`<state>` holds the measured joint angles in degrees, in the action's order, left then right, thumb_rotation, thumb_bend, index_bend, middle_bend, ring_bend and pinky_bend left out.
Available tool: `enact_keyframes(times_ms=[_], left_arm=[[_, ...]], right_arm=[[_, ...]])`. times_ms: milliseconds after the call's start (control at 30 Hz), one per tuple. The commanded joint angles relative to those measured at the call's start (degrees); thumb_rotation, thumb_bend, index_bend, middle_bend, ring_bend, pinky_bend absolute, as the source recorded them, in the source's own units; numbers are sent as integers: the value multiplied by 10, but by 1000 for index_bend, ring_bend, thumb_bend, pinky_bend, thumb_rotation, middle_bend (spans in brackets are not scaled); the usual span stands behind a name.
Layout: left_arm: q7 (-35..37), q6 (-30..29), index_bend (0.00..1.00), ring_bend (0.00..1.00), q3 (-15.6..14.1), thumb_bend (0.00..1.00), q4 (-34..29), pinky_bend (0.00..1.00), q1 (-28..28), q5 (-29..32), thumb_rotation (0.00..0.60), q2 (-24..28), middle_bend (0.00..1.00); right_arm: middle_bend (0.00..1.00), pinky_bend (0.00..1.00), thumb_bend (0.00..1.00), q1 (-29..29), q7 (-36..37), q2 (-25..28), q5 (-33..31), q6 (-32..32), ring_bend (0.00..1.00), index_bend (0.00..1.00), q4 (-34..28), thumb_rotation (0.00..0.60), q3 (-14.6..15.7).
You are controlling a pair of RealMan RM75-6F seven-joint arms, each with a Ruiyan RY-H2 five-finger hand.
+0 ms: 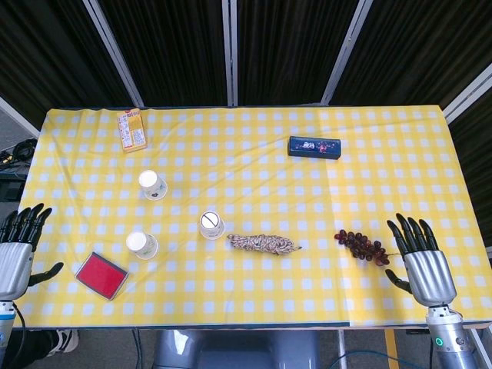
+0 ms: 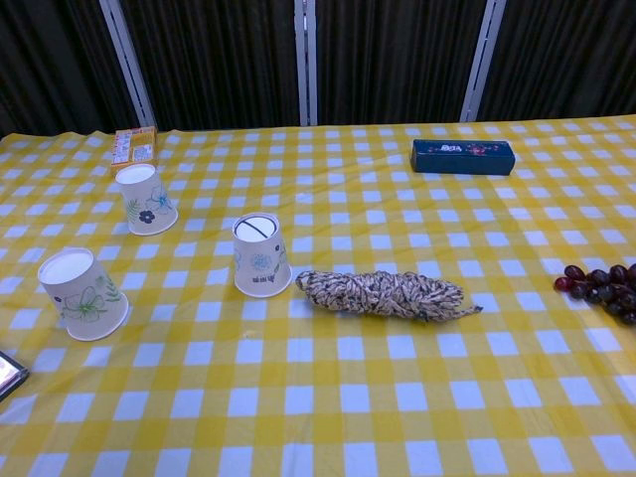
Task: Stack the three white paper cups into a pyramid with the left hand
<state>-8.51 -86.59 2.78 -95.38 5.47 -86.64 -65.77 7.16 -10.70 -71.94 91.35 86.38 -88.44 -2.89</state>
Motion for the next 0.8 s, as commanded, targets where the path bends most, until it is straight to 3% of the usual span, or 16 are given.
enact_keyframes(times_ms=[33, 800], left_arm=[[0, 1, 0, 0, 0, 41, 0, 0, 0, 1, 600, 0, 0], [-8, 19, 0, 0, -4, 46, -2, 0, 8, 4, 600, -1, 0]], right_arm=[[0, 0, 67, 0, 1, 0, 0, 0, 0, 0, 0, 600, 0], [0, 0, 67, 1, 2, 1, -3, -5, 0, 0, 1, 600, 1]])
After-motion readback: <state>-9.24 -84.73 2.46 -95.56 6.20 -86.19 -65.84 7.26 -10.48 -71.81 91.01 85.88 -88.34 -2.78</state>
